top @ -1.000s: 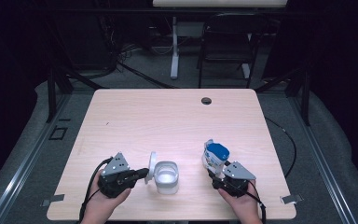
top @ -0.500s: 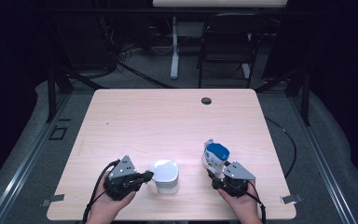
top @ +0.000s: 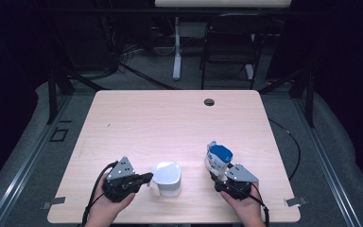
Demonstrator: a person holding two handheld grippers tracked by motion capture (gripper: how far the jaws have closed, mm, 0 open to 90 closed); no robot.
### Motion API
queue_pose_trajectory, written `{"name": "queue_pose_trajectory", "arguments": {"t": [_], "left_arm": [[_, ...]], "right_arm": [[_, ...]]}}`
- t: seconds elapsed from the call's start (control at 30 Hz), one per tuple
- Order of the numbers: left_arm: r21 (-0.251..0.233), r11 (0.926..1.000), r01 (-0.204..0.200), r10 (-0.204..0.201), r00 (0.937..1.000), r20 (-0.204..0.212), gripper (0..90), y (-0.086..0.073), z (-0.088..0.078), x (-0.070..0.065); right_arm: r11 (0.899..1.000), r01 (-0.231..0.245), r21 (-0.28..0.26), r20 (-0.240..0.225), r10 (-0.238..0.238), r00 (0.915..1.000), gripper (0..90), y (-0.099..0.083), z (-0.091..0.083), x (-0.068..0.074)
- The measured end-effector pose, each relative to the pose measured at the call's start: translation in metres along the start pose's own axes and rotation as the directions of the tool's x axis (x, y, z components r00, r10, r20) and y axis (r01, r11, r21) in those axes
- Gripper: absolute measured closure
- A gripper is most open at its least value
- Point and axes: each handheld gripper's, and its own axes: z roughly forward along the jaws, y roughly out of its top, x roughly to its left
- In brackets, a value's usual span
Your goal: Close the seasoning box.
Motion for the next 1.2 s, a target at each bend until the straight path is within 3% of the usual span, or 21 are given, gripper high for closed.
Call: {"name": "queue_pose_trajectory", "arguments": {"t": [0.43,0.73,0.9,1.07,1.2], "left_arm": [[-0.013,0.9979,0.064,-0.064,0.9977,-0.021,90.0,-0.009,-0.006,0.020],[-0.022,0.9932,0.114,-0.115,0.9919,-0.053,90.0,-0.020,-0.010,0.038],[-0.028,0.9853,0.169,-0.171,0.9804,-0.098,90.0,-0.035,-0.010,0.056],[-0.037,0.9719,0.232,-0.235,0.9617,-0.140,90.0,-0.051,-0.009,0.072],[-0.044,0.9659,0.255,-0.259,0.9528,-0.159,90.0,-0.059,-0.009,0.078]], "right_arm": [[1.000,-0.002,0.012,0.003,0.002,1.0000,34.9,-0.002,-0.002,-0.001],[1.000,-0.001,0.021,0.000,0.001,1.0000,34.4,-0.003,-0.005,0.001],[1.000,-0.004,0.026,0.001,0.004,1.0000,34.3,-0.003,-0.005,-0.001],[1.000,-0.001,0.028,0.001,0.001,1.0000,34.3,-0.003,-0.005,-0.002],[1.000,-0.003,0.031,0.002,0.003,1.0000,34.3,-0.004,-0.005,-0.002]]}}
